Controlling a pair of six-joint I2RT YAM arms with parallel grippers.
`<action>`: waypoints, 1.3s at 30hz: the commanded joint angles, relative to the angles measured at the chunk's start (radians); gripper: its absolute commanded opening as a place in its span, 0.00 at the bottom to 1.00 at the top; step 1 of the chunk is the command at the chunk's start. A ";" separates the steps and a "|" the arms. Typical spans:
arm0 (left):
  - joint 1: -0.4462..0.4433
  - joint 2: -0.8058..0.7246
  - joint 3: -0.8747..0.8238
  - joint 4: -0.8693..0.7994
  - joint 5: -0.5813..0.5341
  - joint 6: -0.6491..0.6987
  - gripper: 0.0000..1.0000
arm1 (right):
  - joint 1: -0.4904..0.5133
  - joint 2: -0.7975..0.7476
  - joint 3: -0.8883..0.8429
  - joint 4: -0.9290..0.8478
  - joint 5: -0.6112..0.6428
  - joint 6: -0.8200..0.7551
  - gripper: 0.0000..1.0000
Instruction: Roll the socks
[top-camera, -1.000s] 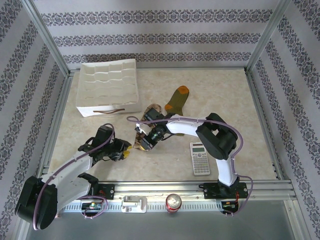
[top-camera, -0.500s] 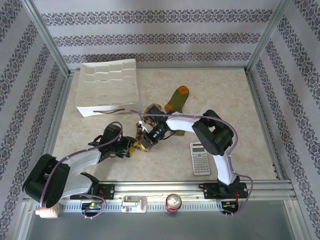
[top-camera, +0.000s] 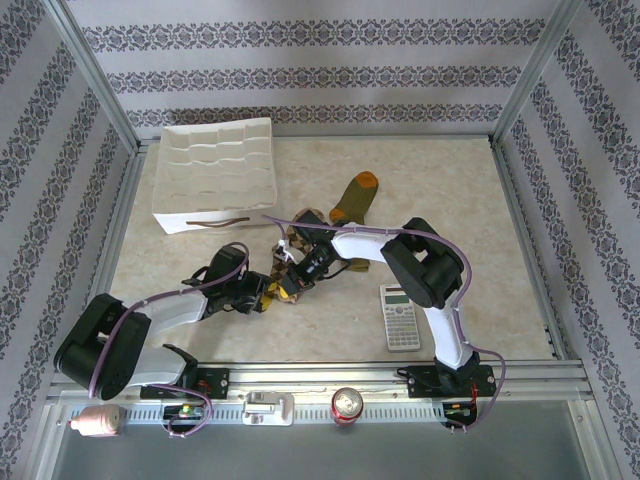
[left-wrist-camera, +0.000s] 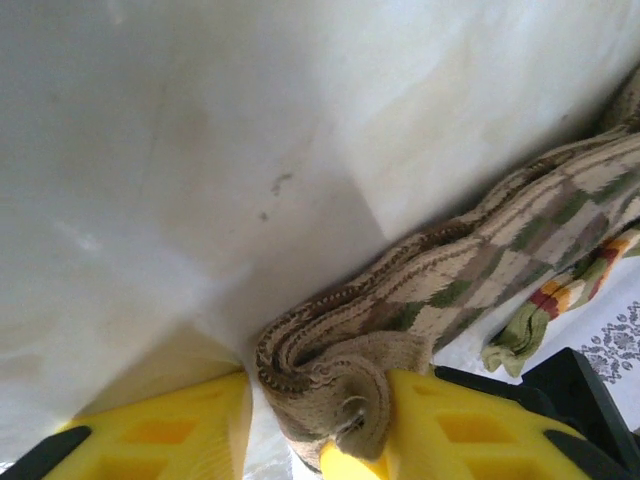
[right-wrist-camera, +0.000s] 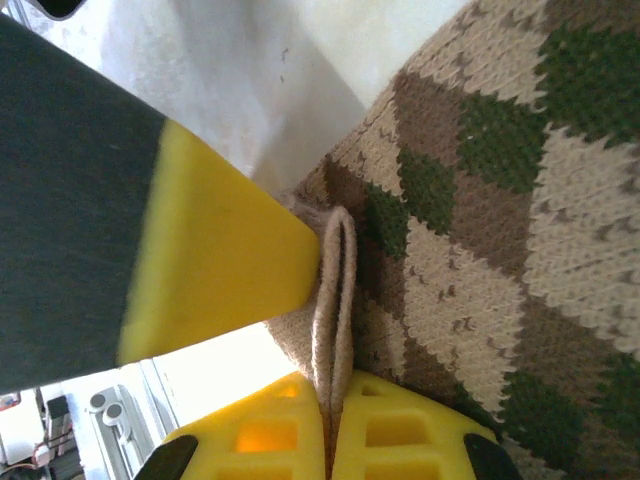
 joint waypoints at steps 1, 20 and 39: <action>-0.050 0.110 0.025 0.176 -0.052 -0.018 0.30 | -0.012 0.015 0.018 0.009 -0.041 0.016 0.00; -0.049 -0.146 0.042 -0.403 -0.062 -0.004 0.00 | 0.107 -0.561 -0.494 0.429 0.512 -0.403 0.52; -0.012 -0.126 0.041 -0.433 -0.032 0.034 0.00 | 0.532 -0.343 -0.483 0.659 1.138 -0.940 0.50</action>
